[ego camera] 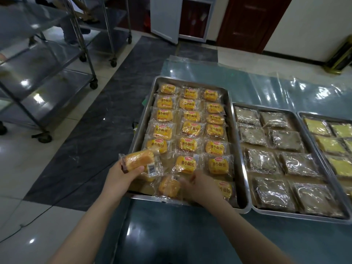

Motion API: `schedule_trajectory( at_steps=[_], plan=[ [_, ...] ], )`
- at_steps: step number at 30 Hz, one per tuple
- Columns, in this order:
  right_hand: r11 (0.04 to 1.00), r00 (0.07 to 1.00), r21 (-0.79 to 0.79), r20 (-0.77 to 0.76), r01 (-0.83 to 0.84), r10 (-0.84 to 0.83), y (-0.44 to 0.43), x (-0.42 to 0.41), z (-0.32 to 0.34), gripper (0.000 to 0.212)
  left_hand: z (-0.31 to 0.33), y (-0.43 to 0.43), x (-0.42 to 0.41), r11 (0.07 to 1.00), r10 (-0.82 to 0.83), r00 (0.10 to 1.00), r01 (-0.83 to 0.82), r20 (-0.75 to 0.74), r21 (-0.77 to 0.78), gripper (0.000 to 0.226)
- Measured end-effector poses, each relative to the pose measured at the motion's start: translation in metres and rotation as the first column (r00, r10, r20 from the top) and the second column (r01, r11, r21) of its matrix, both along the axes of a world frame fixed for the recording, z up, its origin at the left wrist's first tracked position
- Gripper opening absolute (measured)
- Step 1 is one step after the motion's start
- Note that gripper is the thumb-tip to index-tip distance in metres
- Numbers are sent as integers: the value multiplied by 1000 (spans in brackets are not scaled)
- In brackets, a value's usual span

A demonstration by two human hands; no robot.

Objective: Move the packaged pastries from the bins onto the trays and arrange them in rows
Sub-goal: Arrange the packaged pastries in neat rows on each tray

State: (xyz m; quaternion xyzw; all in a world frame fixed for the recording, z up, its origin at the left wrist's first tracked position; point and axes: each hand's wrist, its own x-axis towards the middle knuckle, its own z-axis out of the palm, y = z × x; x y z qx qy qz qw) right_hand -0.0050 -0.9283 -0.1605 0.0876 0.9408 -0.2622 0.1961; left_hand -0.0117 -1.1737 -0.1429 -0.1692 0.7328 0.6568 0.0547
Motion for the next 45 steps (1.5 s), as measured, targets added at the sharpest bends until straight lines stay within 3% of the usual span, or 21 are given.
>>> schedule_trajectory(
  at_steps=[3,6,9,10,12,15,17,22,31,36,38,41,45],
  plan=[
    [984,990,-177,138,34,-10,-24,-5,-8,66,3,-8,-1,1000,23,1000,-23,-18,-14,25],
    [953,993,-293,113,72,-41,-23,-7,-8,44,1,-21,-1,999,46,999,-46,-13,-9,30],
    [950,999,-310,12,46,-45,-9,-4,-3,12,-4,-33,1,997,73,997,-73,0,3,32],
    [942,997,-328,-7,70,-77,-2,-3,0,12,-6,-35,1,997,79,997,-79,5,6,32],
    [914,991,-385,3,125,-134,11,0,7,28,-8,-37,2,997,82,997,-82,12,8,32],
    [921,999,-388,-15,37,-46,26,6,17,46,-7,-32,2,998,67,998,-67,8,-4,29],
    [940,998,-341,-69,-26,2,29,10,21,41,-3,-28,1,999,33,999,-33,7,-11,31],
    [975,983,-220,-181,-42,1,28,1,35,3,3,-25,1,1000,-17,1000,17,6,-18,37],
    [961,936,167,-240,-222,258,22,-22,36,13,1,-33,4,1000,18,1000,-18,7,-18,33],
    [888,921,303,-69,-347,384,8,-28,22,25,0,-34,7,999,30,1000,-30,8,-10,30],
    [891,919,321,-120,-321,374,6,-22,11,37,-1,-32,7,1000,17,1000,-16,14,-11,30],
    [903,917,270,-129,-334,377,11,-14,-6,74,-2,-29,8,999,11,1000,-10,19,-35,30],
    [832,861,262,-11,-488,509,10,-8,-24,76,-4,-25,10,1000,1,1000,0,27,-31,29]
  ],
)
